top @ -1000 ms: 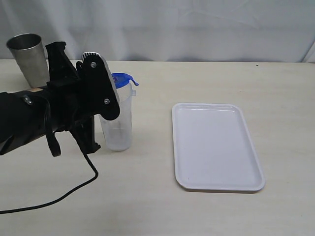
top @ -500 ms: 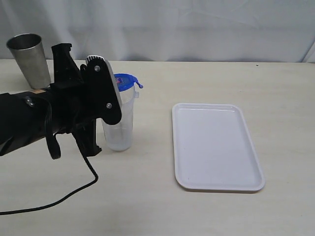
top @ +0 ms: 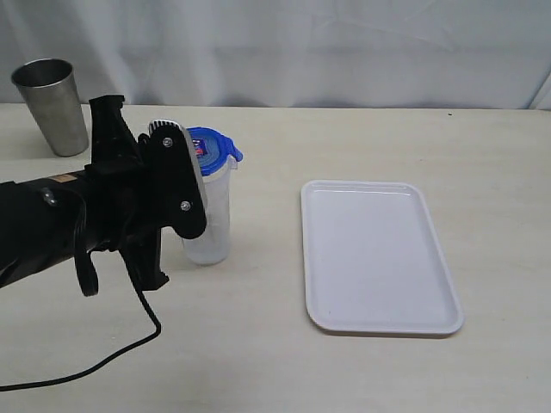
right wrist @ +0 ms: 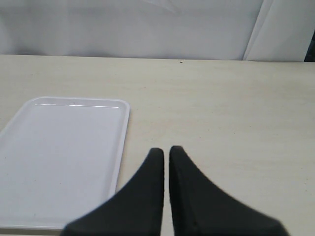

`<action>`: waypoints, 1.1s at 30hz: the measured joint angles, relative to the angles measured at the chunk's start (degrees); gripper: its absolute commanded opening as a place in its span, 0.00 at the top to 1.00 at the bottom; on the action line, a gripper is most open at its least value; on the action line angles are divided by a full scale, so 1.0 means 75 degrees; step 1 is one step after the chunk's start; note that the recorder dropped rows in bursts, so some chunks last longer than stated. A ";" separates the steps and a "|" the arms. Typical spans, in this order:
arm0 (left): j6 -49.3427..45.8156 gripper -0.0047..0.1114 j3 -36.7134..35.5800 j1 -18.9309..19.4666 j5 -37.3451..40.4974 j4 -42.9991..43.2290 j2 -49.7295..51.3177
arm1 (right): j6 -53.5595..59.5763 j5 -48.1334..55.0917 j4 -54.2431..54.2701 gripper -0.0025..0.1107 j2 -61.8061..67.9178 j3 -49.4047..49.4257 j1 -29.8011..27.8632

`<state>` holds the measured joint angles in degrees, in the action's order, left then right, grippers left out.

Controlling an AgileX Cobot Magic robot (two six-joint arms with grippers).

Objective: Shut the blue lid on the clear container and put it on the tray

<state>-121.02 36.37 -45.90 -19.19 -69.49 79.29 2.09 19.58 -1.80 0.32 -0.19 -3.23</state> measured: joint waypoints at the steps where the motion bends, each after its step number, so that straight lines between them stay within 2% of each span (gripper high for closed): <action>1: 0.0000 0.96 0.0000 0.0000 0.0000 0.0000 0.0000 | 0.0000 0.0000 0.0000 0.94 0.0000 0.0000 0.0000; 33: 0.0000 0.96 0.0000 0.0000 -0.0018 0.0000 0.0000 | 0.0000 0.0000 0.0000 0.94 0.0000 0.0000 0.0000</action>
<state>-121.02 36.37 -45.90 -19.33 -69.49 79.29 2.09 19.58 -1.80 0.32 -0.19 -3.23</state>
